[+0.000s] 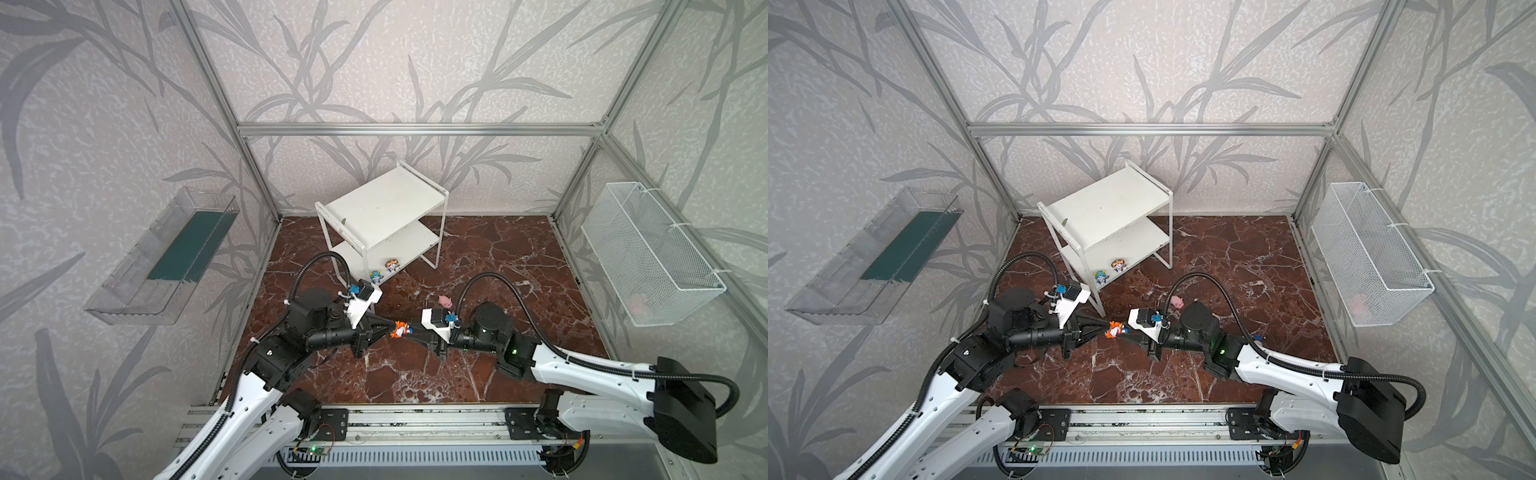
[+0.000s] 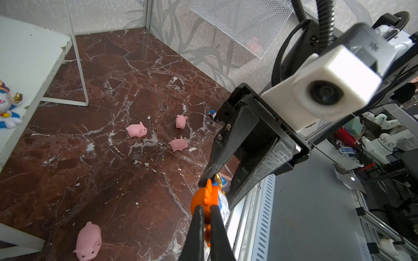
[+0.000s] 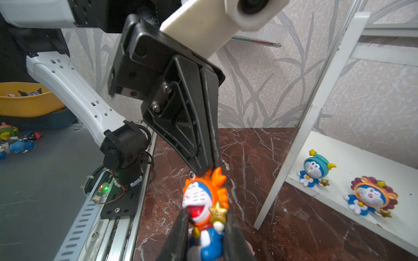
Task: Place and organize the plastic toys onto the shelf
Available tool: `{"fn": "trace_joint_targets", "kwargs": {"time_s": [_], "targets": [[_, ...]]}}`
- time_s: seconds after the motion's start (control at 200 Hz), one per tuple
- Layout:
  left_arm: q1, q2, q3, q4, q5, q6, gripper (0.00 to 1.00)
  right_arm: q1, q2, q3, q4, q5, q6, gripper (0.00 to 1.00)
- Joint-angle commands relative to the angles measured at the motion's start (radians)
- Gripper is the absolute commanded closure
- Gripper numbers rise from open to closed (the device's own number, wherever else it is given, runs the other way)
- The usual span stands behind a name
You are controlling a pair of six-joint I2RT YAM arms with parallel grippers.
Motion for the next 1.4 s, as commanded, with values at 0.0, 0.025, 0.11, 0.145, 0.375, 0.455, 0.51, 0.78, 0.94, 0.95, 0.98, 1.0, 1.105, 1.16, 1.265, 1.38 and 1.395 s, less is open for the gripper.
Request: {"fn": "trace_joint_targets", "kwargs": {"time_s": [0.0, 0.025, 0.11, 0.145, 0.375, 0.455, 0.51, 0.78, 0.94, 0.95, 0.98, 1.0, 1.105, 1.16, 1.265, 1.38, 1.395], "targets": [[-0.003, -0.008, 0.005, -0.010, 0.038, 0.031, 1.00, 0.007, -0.019, 0.044, -0.014, -0.010, -0.007, 0.81], [-0.002, -0.009, 0.006, -0.012, 0.038, 0.036, 1.00, 0.008, -0.018, 0.048, -0.028, -0.017, -0.009, 0.79], [-0.002, -0.008, 0.012, -0.026, 0.031, 0.046, 1.00, 0.008, -0.021, 0.068, -0.083, -0.025, -0.016, 0.77], [-0.002, -0.007, 0.014, -0.028, 0.032, 0.046, 1.00, 0.008, -0.021, 0.068, -0.087, -0.028, -0.016, 0.76], [-0.001, 0.002, 0.019, -0.036, 0.025, 0.052, 1.00, 0.007, -0.018, 0.080, -0.136, -0.022, 0.002, 0.45], [-0.003, 0.005, 0.022, -0.042, 0.017, 0.055, 1.00, 0.006, -0.010, 0.102, -0.190, -0.025, -0.005, 0.42], [-0.003, 0.009, 0.027, -0.049, 0.016, 0.060, 1.00, 0.006, -0.001, 0.115, -0.217, -0.037, -0.005, 0.40], [-0.019, 0.045, 0.075, -0.131, -0.047, 0.121, 1.00, -0.004, 0.042, 0.254, -0.503, -0.106, -0.022, 0.36], [-0.044, 0.071, 0.097, -0.169, -0.088, 0.154, 1.00, -0.029, 0.087, 0.356, -0.712, -0.184, -0.062, 0.37], [-0.046, 0.073, 0.097, -0.172, -0.090, 0.155, 1.00, -0.030, 0.090, 0.364, -0.724, -0.187, -0.068, 0.37], [-0.050, 0.078, 0.100, -0.175, -0.092, 0.158, 1.00, -0.035, 0.100, 0.384, -0.758, -0.198, -0.073, 0.37], [-0.054, 0.082, 0.100, -0.178, -0.095, 0.160, 1.00, -0.038, 0.107, 0.398, -0.778, -0.207, -0.080, 0.38], [-0.065, 0.089, 0.101, -0.183, -0.107, 0.164, 1.00, -0.045, 0.137, 0.454, -0.858, -0.212, -0.112, 0.40], [-0.067, 0.084, 0.101, -0.183, -0.109, 0.164, 1.00, -0.049, 0.150, 0.475, -0.887, -0.215, -0.126, 0.41], [-0.069, 0.076, 0.096, -0.178, -0.108, 0.163, 1.00, -0.054, 0.187, 0.520, -0.952, -0.224, -0.160, 0.43], [-0.070, 0.078, 0.096, -0.176, -0.106, 0.163, 1.00, -0.053, 0.222, 0.568, -1.013, -0.234, -0.193, 0.43], [-0.069, 0.078, 0.095, -0.176, -0.106, 0.163, 1.00, -0.053, 0.225, 0.571, -1.016, -0.235, -0.197, 0.43]]}}
